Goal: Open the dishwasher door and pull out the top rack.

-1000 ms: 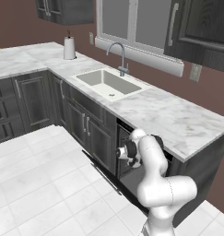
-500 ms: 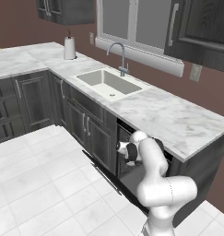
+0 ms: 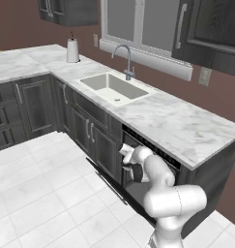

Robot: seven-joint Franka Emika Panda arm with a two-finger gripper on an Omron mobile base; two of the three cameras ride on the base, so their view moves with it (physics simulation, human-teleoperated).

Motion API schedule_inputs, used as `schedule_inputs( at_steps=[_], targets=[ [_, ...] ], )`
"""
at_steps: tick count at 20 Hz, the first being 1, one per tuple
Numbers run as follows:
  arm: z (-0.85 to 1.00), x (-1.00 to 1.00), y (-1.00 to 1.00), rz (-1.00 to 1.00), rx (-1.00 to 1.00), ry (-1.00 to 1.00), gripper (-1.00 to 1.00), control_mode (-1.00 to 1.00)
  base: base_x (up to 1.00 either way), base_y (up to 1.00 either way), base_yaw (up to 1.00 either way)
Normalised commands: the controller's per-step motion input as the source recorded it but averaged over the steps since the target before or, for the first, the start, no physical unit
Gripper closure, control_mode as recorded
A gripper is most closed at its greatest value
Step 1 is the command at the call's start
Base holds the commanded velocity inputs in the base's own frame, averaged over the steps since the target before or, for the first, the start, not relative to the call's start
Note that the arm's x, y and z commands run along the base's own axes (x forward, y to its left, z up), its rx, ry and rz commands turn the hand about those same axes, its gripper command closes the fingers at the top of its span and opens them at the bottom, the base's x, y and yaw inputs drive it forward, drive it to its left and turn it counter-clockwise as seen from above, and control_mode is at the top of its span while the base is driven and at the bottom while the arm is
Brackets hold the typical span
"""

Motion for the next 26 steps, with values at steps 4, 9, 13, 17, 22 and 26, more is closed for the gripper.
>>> schedule_inputs(
  at_steps=[4,9,13,17,22,26],
  targets=[
    [-0.73,-0.08,0.48,0.0,0.09,0.1,-1.0,-1.0,0.0,0.0,0.0],
    [-0.79,-0.17,0.57,0.0,0.06,0.08,-1.0,-1.0,0.0,0.0,0.0],
    [-0.86,-0.26,0.67,0.0,0.06,0.1,-1.0,-1.0,0.0,0.0,0.0],
    [-0.93,-0.39,0.82,0.0,0.03,0.08,-1.0,-1.0,0.0,0.0,0.0],
    [-0.91,-0.4,0.85,0.0,0.01,0.06,-1.0,-1.0,0.0,0.0,0.0],
    [-0.85,-0.39,0.85,0.0,0.0,0.07,-1.0,-1.0,0.0,0.0,0.0]
  ],
)
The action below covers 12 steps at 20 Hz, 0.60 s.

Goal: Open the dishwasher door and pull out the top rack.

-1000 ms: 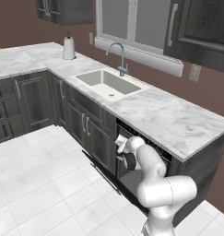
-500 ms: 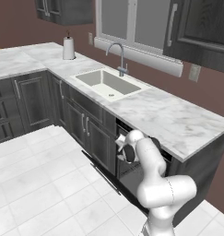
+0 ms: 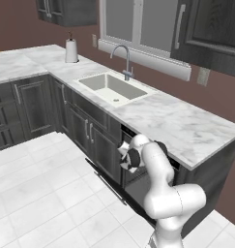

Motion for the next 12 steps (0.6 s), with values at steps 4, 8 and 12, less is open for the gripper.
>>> schedule_inputs(
  at_steps=[4,8,12],
  targets=[
    [-0.76,-0.38,0.86,0.0,0.01,0.08,-1.0,-1.0,0.0,0.0,0.0],
    [-0.65,-0.42,0.91,0.0,0.02,0.06,-1.0,-1.0,0.0,0.0,0.0],
    [-0.59,-0.43,0.9,0.0,0.03,0.05,-1.0,-1.0,0.0,0.0,0.0]
  ],
)
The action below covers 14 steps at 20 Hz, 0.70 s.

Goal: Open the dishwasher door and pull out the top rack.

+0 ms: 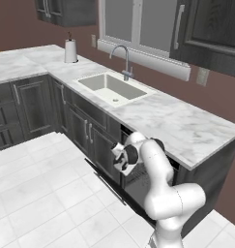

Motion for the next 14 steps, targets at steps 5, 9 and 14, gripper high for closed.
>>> schedule_inputs(
  at_steps=[5,9,14],
  targets=[
    [-0.39,-0.35,0.74,0.0,0.08,0.06,-1.0,-1.0,0.0,0.0,0.0],
    [-0.18,-0.21,0.61,0.0,0.18,0.05,-1.0,-1.0,0.0,0.0,0.0],
    [-0.06,-0.2,0.53,0.0,0.23,0.01,-1.0,-1.0,0.0,0.0,0.0]
  ],
)
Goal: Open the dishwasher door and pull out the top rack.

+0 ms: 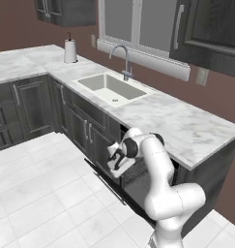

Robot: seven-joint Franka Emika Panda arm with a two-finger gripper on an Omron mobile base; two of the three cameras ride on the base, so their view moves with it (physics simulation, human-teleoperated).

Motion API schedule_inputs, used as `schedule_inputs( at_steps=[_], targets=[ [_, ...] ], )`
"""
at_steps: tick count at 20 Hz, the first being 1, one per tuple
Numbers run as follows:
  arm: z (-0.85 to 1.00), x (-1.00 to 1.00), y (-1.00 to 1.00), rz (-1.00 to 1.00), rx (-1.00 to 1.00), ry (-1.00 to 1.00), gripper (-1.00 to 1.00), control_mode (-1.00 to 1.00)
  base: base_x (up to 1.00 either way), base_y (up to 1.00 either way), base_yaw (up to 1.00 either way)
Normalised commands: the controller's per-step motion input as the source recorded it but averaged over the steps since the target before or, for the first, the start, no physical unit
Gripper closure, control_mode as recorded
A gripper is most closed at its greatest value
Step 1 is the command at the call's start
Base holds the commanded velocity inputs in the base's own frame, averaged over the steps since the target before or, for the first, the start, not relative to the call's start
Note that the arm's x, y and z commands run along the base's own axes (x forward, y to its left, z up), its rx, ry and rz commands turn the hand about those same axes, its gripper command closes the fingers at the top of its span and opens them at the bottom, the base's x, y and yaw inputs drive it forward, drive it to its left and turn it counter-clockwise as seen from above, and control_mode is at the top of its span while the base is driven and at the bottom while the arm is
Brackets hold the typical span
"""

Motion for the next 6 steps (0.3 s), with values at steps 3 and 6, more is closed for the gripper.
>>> schedule_inputs(
  at_steps=[3,6],
  targets=[
    [0.0,-0.23,0.51,0.0,0.23,0.0,-1.0,-1.0,0.0,0.0,0.0],
    [0.0,-0.36,0.55,0.0,0.17,0.0,-1.0,-1.0,0.0,0.0,0.0]
  ],
)
